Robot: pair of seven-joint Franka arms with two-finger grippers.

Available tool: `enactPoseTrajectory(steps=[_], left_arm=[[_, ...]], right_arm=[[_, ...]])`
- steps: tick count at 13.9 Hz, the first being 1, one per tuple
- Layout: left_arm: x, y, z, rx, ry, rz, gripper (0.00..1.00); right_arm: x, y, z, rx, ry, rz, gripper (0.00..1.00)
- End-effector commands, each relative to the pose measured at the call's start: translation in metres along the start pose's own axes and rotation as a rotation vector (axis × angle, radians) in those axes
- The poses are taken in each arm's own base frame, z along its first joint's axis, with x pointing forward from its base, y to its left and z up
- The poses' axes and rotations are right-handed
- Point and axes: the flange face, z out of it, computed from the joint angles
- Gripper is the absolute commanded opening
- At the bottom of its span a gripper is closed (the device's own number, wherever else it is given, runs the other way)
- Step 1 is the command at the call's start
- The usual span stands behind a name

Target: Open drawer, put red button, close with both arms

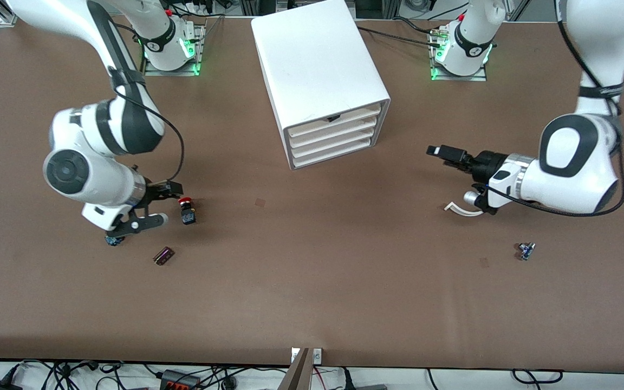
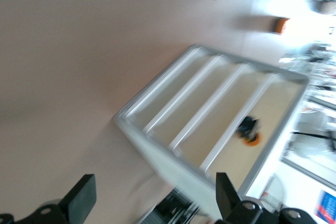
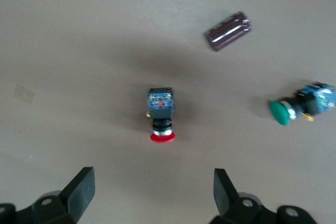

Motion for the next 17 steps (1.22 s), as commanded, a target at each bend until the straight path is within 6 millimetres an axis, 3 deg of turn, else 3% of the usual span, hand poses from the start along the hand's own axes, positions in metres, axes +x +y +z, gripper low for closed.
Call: enactPoseTrajectory(steps=[1,4,7,9,11,15,17], left_arm=[[-0.005,-0.024,0.051,-0.137,0.094,0.161,1.0],[-0.009,-0.033,0.115,-0.231,0.073,0.208,1.0],[-0.014,-0.024,0.159,-0.268,0.034,0.209,0.89],[-0.018,-0.026,0.174,-0.272,0.016,0.253,0.77],[-0.018,-0.027,0.191,-0.287,-0.004,0.317,0.66],[-0.021,-0.018,0.218,-0.333,-0.018,0.325,0.59],[-0.021,-0.02,0.225,-0.337,-0.023,0.315,0.51]], right_arm=[[0.013,-0.001,0.024,0.011,-0.021,-0.005,1.0],[0.019,0.0,0.066,0.015,-0.076,-0.01,1.0],[0.026,-0.003,0.102,0.014,-0.09,-0.014,1.0],[0.03,-0.002,0.122,0.011,-0.095,-0.016,1.0],[0.029,-0.001,0.128,0.013,-0.107,-0.012,1.0],[0.031,-0.002,0.149,0.019,-0.121,-0.006,0.99],[0.034,-0.001,0.154,0.017,-0.106,0.0,0.96]])
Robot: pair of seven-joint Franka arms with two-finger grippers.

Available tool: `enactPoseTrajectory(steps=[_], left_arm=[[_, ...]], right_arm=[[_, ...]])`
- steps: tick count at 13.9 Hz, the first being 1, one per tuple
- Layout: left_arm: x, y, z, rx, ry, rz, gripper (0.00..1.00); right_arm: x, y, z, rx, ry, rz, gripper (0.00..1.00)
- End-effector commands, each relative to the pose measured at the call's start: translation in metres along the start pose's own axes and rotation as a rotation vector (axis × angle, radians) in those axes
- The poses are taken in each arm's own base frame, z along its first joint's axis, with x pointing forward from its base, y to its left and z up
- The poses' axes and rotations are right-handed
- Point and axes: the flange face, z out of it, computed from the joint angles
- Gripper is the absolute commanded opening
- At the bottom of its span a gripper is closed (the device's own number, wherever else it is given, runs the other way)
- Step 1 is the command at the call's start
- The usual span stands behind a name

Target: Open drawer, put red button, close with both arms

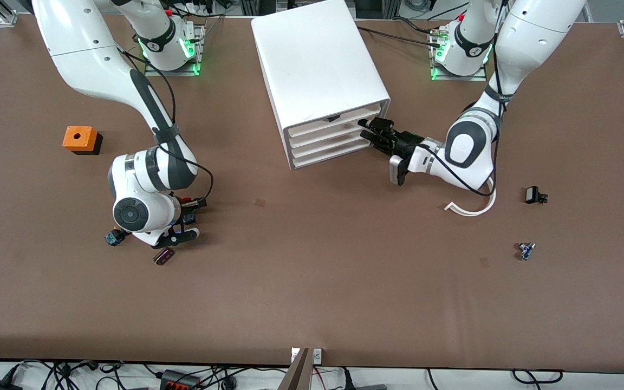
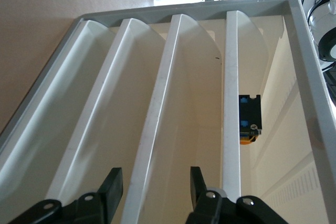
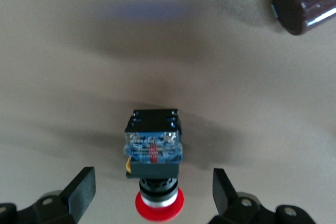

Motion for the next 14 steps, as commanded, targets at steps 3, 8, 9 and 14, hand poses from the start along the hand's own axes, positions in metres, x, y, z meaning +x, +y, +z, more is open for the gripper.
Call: enactPoseTrajectory(steps=[3,8,9,14], left_arm=[[-0.003,-0.01,0.009,-0.008,0.024,0.019,0.21],[-0.003,-0.019,0.01,-0.008,0.027,0.013,0.01],[-0.002,-0.019,0.008,-0.007,0.031,0.015,0.01],[0.024,-0.042,-0.029,0.012,0.074,0.022,0.01]], right_arm=[[0.007,-0.001,0.005,0.013,0.016,0.001,0.68],[0.01,-0.001,-0.011,0.013,0.037,-0.004,0.0],[0.011,0.0,-0.019,0.012,0.046,-0.002,0.0],[0.022,-0.004,-0.123,0.007,0.152,-0.018,0.0]])
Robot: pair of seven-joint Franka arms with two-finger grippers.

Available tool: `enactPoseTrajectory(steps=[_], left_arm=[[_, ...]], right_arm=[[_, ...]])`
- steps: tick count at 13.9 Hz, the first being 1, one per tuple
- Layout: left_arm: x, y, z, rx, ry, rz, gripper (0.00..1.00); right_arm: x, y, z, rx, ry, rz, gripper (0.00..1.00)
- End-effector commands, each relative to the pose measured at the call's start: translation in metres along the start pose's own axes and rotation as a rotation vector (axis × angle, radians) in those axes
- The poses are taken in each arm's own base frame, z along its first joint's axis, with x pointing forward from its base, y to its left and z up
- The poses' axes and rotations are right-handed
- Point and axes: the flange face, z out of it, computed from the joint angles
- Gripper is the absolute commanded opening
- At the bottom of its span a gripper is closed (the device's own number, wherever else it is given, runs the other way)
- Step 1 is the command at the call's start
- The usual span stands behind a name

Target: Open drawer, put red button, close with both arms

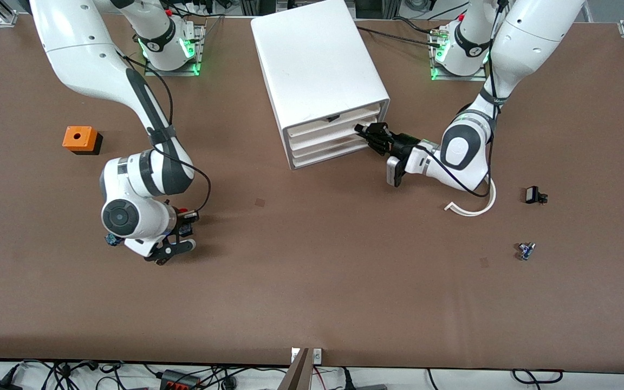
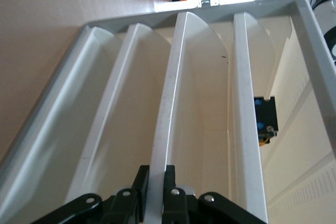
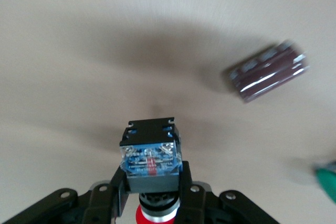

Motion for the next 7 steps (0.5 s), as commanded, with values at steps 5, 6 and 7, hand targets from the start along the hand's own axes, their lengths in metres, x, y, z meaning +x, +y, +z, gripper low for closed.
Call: enactPoseTrajectory(steps=[5,6,7], left_arm=[[0.049,-0.055,-0.095,0.094,0.051,0.032,0.01],[0.053,-0.052,-0.103,0.107,0.054,0.024,0.05],[0.058,-0.048,-0.105,0.115,0.055,0.019,0.43]], right_arm=[[0.017,-0.073,-0.148,0.006,0.172,-0.1,0.0],[0.016,-0.095,-0.153,0.008,0.183,-0.126,0.0],[0.014,-0.118,-0.161,0.007,0.197,-0.153,0.0]])
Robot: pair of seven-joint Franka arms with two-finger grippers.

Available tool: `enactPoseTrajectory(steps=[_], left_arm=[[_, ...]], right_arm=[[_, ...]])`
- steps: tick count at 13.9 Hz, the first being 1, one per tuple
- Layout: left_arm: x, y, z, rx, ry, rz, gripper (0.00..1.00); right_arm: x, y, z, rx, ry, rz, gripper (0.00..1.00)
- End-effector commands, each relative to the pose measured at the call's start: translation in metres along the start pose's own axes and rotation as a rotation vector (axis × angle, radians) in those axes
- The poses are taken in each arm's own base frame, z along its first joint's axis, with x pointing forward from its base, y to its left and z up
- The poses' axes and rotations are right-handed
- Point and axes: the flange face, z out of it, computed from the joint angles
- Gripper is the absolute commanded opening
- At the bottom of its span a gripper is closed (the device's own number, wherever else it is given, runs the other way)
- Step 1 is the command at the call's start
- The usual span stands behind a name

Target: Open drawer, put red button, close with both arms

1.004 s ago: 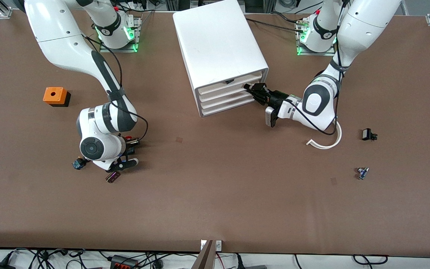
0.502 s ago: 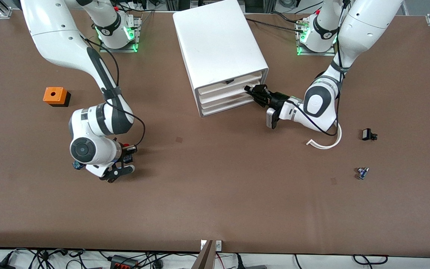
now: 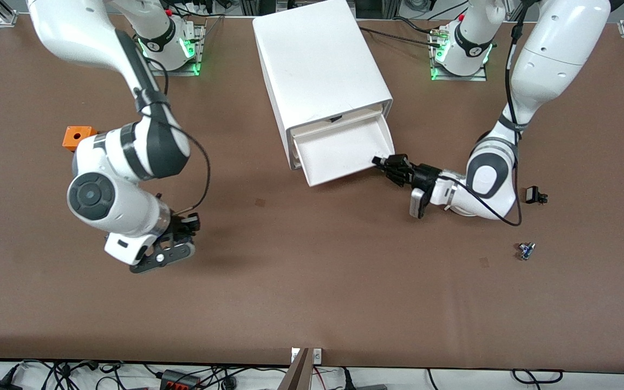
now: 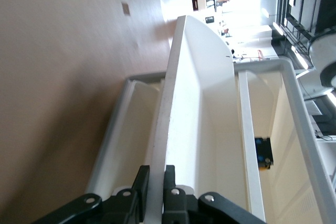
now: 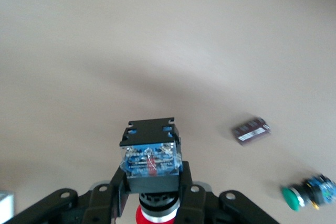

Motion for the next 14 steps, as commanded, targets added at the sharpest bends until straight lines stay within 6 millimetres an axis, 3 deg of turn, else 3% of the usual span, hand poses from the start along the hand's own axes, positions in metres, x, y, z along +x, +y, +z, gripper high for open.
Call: enactPoseTrajectory(steps=[1,4,7,9,12,14], left_arm=[[0.016,-0.02,-0.019,0.08,-0.008,-0.018,0.99],[0.024,-0.006,-0.041,0.141,-0.053,-0.081,1.0],[0.045,0.042,-0.073,0.218,-0.139,-0.233,1.0],[0.051,0.06,-0.097,0.325,-0.169,-0.296,1.0],[0.049,0.081,-0.124,0.514,-0.199,-0.411,1.0],[0.041,0.079,-0.139,0.679,-0.231,-0.5,1.0]], right_arm=[[0.006,-0.061,-0.019,0.011,0.025,-0.07,0.0],[-0.002,-0.133,-0.021,0.091,0.004,-0.051,0.0],[-0.011,-0.195,-0.034,0.113,0.006,-0.036,0.0],[-0.02,-0.239,-0.034,0.116,0.014,0.028,0.0],[-0.033,-0.289,-0.03,0.123,0.017,0.036,0.0],[-0.042,-0.323,-0.018,0.124,0.014,0.067,0.0]])
